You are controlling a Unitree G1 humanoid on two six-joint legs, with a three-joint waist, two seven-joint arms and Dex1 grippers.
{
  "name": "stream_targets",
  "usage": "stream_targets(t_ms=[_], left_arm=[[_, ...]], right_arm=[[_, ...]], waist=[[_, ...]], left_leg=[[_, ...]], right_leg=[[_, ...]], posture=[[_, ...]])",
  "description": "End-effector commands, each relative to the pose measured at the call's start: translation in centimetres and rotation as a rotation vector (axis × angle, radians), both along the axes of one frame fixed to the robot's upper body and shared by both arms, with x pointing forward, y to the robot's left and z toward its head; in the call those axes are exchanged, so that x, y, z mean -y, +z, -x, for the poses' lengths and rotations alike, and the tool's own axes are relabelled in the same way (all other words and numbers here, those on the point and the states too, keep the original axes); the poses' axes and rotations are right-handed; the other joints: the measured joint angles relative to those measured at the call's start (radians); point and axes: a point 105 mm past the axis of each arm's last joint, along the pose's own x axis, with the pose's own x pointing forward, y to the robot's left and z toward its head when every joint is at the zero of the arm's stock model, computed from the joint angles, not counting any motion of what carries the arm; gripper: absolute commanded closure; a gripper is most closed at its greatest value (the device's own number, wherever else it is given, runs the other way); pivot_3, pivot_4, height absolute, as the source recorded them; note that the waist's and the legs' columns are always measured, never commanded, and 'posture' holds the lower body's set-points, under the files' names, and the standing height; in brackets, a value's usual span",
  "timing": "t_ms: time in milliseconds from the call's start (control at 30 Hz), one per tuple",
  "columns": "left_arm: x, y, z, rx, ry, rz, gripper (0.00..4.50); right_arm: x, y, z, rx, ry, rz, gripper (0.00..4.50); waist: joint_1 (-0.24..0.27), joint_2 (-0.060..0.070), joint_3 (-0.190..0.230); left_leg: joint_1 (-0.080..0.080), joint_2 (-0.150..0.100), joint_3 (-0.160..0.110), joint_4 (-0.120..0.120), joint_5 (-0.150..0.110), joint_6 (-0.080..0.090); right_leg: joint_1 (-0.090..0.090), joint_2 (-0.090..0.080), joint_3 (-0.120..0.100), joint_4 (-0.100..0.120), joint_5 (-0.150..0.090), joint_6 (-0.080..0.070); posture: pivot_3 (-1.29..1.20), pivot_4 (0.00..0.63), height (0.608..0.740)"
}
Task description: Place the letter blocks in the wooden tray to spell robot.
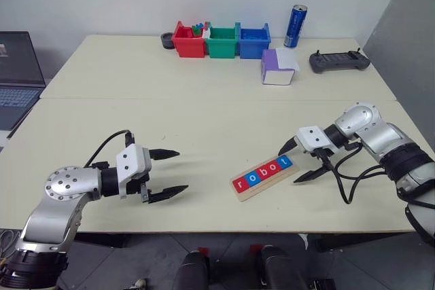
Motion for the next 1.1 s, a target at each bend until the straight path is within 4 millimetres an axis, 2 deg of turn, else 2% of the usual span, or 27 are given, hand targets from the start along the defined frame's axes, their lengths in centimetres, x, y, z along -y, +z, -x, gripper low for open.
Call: stream_targets(t_ms=[33,500,800,1100], left_arm=[[-0.2,1.5,0.2,0.052,0.013,0.007,0.0],[-0.5,1.7,0.8,0.048,0.047,0.008,0.0],[0.0,2.3,1.0,0.053,0.046,0.008,0.0],[-0.3,2.0,1.2,0.047,0.055,0.008,0.0]], right_arm=[[-0.3,0.3,0.2,0.002,0.097,0.028,0.05],[-1.2,-0.4,-0.6,0.011,0.123,0.04,0.05],[-2.3,-1.3,-0.9,-0.008,0.116,0.02,0.05],[-2.4,-1.1,-1.4,-0.005,0.097,0.01,0.05]], waist=[[0.0,0.0,0.0],[0.0,0.0,0.0],[-0.003,0.0,0.0],[-0.005,0.0,0.0]], left_leg=[[0.0,0.0,0.0,0.0,0.0,0.0],[0.0,0.0,0.0,0.0,0.0,0.0],[0.001,0.0,0.0,0.0,0.0,0.0],[0.002,0.001,0.0,0.0,0.0,0.0]], right_leg=[[0.0,0.0,0.0,0.0,0.0,0.0],[0.0,0.0,0.0,0.0,0.0,-0.001],[0.0,0.0,0.0,0.001,0.0,-0.001],[0.0,0.001,0.0,0.003,0.001,-0.001]], posture=[[0.0,0.15,0.74],[0.0,0.15,0.74],[0.0,0.15,0.74],[0.0,0.15,0.74]])
